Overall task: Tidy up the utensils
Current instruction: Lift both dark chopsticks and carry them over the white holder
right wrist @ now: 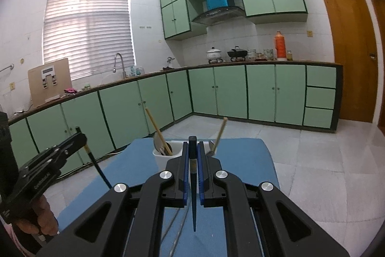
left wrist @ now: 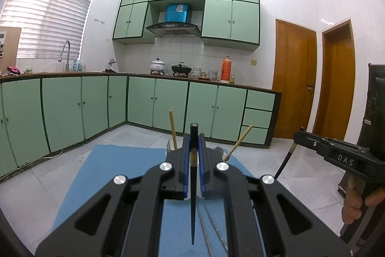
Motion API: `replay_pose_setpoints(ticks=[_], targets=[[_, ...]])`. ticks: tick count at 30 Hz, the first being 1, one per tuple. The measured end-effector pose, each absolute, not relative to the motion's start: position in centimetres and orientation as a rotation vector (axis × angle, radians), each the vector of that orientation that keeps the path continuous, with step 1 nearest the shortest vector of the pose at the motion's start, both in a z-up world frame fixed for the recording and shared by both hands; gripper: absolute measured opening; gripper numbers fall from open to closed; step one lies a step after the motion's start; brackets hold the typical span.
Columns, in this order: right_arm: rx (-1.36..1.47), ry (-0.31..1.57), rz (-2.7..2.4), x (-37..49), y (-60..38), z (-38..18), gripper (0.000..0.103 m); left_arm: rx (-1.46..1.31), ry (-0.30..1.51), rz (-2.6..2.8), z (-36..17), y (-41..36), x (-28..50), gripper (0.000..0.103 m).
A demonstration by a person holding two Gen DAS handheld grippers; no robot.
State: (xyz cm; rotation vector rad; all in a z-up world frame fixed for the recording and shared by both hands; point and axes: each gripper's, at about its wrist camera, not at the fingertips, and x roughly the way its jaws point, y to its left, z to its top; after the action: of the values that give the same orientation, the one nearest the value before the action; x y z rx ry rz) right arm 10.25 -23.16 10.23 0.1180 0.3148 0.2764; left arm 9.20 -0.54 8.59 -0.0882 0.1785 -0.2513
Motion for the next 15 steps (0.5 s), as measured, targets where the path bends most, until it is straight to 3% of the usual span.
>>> replay_pose_setpoints(ticks=[15], targets=[[0.089,0.184,0.326,13.4,-22.1,19.0,0.007,-0.096,0.031,-0.296,16.4,-2.7,13.2,0.006]])
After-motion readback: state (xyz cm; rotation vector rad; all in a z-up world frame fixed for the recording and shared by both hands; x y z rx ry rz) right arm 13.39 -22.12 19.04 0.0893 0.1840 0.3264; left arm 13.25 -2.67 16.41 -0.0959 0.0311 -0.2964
